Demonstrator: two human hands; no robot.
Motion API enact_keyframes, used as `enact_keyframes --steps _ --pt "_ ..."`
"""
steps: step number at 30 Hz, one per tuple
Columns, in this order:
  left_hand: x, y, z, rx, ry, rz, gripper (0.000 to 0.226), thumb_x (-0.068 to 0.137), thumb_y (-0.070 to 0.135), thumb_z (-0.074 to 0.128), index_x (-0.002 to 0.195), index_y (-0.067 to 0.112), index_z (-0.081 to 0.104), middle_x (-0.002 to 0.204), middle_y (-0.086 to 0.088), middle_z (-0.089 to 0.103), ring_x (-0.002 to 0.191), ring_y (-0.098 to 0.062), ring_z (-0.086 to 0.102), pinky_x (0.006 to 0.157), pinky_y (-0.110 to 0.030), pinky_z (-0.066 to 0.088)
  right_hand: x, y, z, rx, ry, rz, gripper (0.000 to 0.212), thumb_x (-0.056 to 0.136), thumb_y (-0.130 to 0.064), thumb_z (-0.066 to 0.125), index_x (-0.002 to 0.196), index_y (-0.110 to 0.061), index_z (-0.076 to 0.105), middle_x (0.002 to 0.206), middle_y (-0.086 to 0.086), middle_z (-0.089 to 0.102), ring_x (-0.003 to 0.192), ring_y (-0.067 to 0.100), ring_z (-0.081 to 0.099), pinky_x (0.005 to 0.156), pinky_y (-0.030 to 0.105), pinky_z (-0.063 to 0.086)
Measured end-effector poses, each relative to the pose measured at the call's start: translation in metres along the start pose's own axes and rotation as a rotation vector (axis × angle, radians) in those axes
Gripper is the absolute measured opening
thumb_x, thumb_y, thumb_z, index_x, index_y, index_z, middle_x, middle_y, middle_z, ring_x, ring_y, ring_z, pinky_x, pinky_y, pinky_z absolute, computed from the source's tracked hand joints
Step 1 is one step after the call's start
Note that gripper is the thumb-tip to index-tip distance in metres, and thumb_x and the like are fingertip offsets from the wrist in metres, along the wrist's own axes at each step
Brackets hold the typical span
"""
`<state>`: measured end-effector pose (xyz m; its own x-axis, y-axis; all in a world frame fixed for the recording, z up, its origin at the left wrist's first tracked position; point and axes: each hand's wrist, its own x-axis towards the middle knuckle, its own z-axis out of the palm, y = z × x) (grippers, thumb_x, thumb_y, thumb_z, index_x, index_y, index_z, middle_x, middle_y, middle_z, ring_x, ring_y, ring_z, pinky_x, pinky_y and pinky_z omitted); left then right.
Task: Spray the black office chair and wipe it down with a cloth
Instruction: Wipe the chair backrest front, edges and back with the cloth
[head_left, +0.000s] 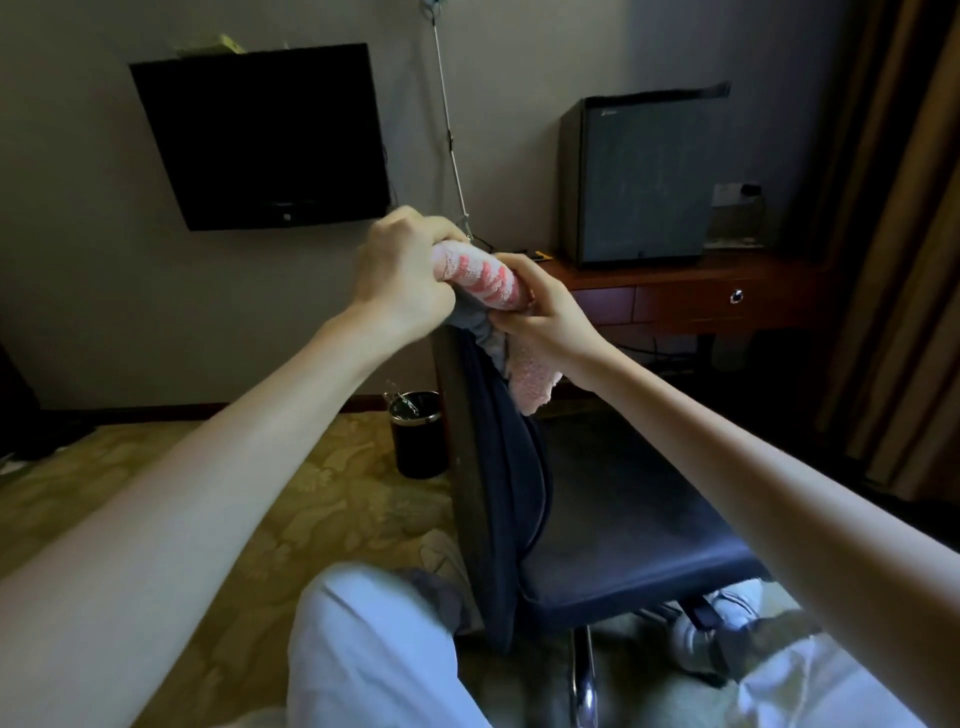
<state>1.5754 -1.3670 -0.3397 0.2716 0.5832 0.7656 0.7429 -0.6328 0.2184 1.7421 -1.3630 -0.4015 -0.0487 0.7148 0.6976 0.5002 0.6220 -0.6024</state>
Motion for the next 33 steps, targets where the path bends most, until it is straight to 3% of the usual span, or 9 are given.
enact_keyframes --steps 4,8,12,17,20,23,26,29,33 --pt "-0.008 0.021 0.004 -0.049 0.036 -0.004 0.044 0.071 -0.004 0.059 0.105 0.020 0.072 0.109 -0.010 0.062 0.099 -0.029 0.057 0.074 -0.026 0.042 -0.014 -0.007 -0.022 0.017 -0.028 0.022 0.052 0.078 0.003 0.063 0.128 -0.009 0.052 0.117 -0.001 0.060 0.115 0.016 0.056 0.102 0.039 0.045" --pt "-0.017 0.044 0.008 -0.064 0.079 -0.001 0.042 0.074 -0.004 0.063 0.109 0.019 0.070 0.114 -0.010 0.060 0.101 -0.027 0.057 0.071 -0.023 0.039 -0.028 -0.011 -0.042 -0.003 -0.030 0.033 0.052 0.080 0.008 0.062 0.128 -0.010 0.052 0.112 -0.009 0.059 0.106 0.001 0.056 0.096 0.023 0.046" --pt "-0.028 0.065 0.008 -0.032 0.072 0.090 0.043 0.077 -0.004 0.065 0.114 0.017 0.068 0.115 -0.010 0.058 0.102 -0.028 0.058 0.073 -0.021 0.038 -0.046 -0.010 -0.057 -0.046 0.022 0.016 0.053 0.082 0.003 0.063 0.130 -0.013 0.051 0.122 0.000 0.058 0.115 0.010 0.055 0.100 0.032 0.047" --pt "-0.052 0.077 0.025 0.113 0.104 0.275 0.041 0.074 0.000 0.059 0.112 0.015 0.067 0.108 -0.006 0.061 0.092 -0.033 0.054 0.076 -0.038 0.043 -0.076 0.007 -0.064 -0.052 0.155 -0.041 0.048 0.081 0.002 0.063 0.125 -0.015 0.054 0.120 -0.003 0.060 0.115 0.011 0.057 0.097 0.031 0.048" --pt "-0.070 0.077 0.048 0.218 0.152 0.379 0.042 0.082 0.016 0.038 0.113 0.015 0.067 0.111 -0.005 0.065 0.109 -0.037 0.053 0.089 -0.045 0.040 -0.096 0.028 -0.058 -0.020 0.229 -0.019 0.050 0.076 0.005 0.061 0.120 -0.017 0.054 0.117 0.000 0.060 0.111 0.011 0.056 0.095 0.024 0.045" --pt "-0.086 0.073 0.075 0.273 0.162 0.455 0.034 0.089 0.014 0.044 0.112 0.014 0.068 0.114 -0.004 0.068 0.125 -0.045 0.045 0.100 -0.055 0.035 -0.120 0.056 -0.047 0.010 0.247 0.059 0.052 0.073 0.005 0.059 0.120 -0.018 0.054 0.118 0.002 0.060 0.111 0.014 0.057 0.093 0.025 0.045" --pt "-0.104 0.068 0.100 0.355 0.173 0.492 0.029 0.092 0.012 0.048 0.113 0.016 0.068 0.116 -0.002 0.067 0.129 -0.037 0.041 0.106 -0.062 0.023 -0.141 0.079 -0.036 0.020 0.248 0.127 0.054 0.072 0.008 0.058 0.121 -0.014 0.056 0.119 0.006 0.061 0.112 0.018 0.057 0.094 0.030 0.047" --pt "-0.125 0.062 0.124 0.349 0.152 0.551 0.031 0.094 0.009 0.043 0.111 0.013 0.069 0.110 -0.003 0.068 0.120 -0.026 0.047 0.110 -0.054 0.018 -0.160 0.097 -0.028 0.009 0.268 0.155 0.055 0.067 0.005 0.058 0.118 -0.016 0.060 0.117 0.004 0.062 0.111 0.017 0.058 0.093 0.034 0.048" --pt "-0.149 0.057 0.150 0.335 0.012 0.588 0.045 0.099 0.010 0.026 0.109 0.010 0.070 0.103 -0.006 0.070 0.110 -0.025 0.051 0.107 -0.046 0.028 -0.185 0.122 -0.014 -0.010 0.303 0.213 0.055 0.063 0.006 0.061 0.113 -0.018 0.063 0.113 -0.001 0.062 0.107 0.012 0.058 0.090 0.031 0.048"
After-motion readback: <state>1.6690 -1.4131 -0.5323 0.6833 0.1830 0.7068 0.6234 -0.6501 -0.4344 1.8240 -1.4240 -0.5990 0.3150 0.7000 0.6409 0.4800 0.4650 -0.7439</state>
